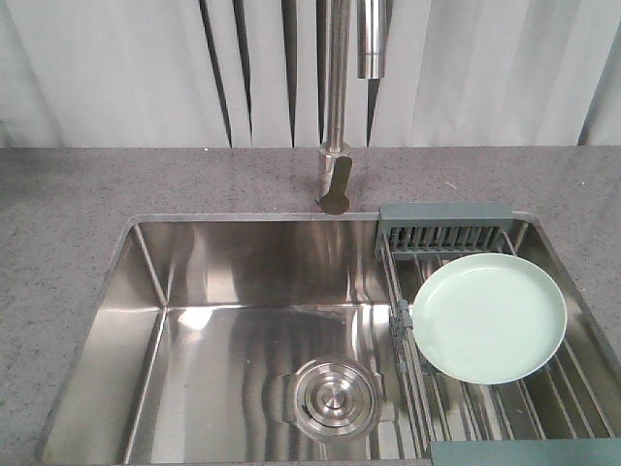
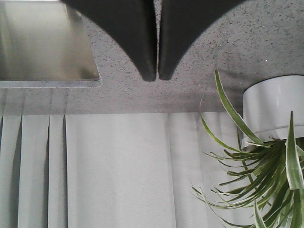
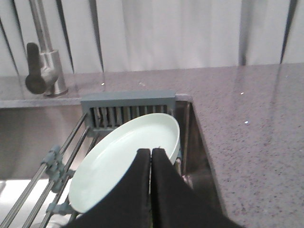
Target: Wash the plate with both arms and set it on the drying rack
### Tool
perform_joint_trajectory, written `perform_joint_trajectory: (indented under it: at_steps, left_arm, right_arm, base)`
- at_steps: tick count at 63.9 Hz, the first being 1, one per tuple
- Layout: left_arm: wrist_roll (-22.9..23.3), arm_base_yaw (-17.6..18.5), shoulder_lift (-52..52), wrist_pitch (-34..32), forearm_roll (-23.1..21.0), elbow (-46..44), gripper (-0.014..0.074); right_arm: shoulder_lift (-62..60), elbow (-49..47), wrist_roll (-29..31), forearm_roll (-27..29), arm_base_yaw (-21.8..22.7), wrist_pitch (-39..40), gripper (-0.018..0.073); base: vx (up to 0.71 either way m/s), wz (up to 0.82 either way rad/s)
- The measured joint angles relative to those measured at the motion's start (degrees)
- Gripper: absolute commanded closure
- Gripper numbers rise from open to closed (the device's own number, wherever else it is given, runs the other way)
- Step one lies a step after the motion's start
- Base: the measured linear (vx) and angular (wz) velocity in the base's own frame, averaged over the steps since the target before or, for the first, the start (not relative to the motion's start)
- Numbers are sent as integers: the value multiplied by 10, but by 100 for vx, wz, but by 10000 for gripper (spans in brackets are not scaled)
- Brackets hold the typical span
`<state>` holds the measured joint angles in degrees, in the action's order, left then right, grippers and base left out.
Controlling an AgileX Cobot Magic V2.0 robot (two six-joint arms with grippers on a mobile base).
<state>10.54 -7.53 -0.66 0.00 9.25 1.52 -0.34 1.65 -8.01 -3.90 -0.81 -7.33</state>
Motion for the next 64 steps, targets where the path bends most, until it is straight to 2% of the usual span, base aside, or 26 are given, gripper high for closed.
perform_joint_trajectory:
  at_steps: [25,64]
  left_arm:
    - [0,0,0,3,0,0,602]
    - [0,0,0,3,0,0,602]
  right_arm:
    - [-1,0,0,-13,14,73,561]
    - [-1,0,0,-14,14,73,561]
  base:
    - [0,0]
    - [0,0]
